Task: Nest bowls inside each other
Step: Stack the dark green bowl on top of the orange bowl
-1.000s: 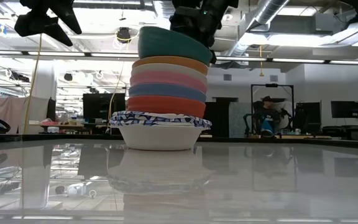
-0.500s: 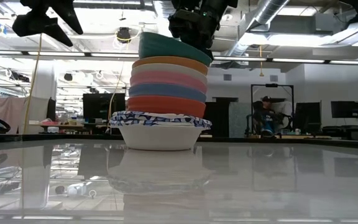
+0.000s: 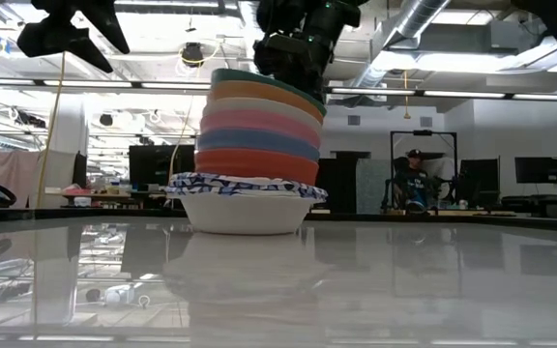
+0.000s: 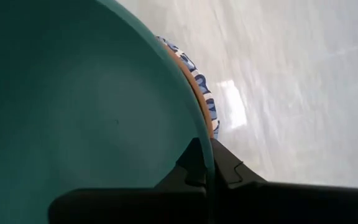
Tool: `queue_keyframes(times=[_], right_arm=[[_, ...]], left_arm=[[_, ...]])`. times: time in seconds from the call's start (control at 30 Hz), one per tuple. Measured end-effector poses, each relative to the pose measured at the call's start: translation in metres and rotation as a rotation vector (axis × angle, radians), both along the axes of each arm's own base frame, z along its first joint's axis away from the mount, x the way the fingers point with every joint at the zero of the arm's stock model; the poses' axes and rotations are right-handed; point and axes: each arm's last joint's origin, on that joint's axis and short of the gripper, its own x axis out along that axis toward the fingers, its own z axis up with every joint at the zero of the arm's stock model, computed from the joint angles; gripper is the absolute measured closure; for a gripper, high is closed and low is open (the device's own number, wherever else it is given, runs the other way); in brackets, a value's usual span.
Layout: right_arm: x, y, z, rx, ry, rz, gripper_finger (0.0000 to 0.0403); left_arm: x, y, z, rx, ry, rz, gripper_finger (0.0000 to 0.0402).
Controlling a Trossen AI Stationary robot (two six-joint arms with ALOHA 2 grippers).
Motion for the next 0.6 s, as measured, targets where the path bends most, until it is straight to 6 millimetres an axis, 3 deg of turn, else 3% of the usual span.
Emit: queue_keyframes(times=[0.37, 0.6], right_arm=[[0.002, -0.003, -0.006, 0.026, 0.012, 0.018, 0.0391], [-0.001, -0.010, 0.010, 0.181, -0.022, 0.080, 0.0340]], left_arm=[[0.000, 0.000, 0.000, 0.000, 0.000, 0.001, 0.0216], [-0.001, 0.000, -0.001, 0.009, 0.012, 0.008, 0.0216]])
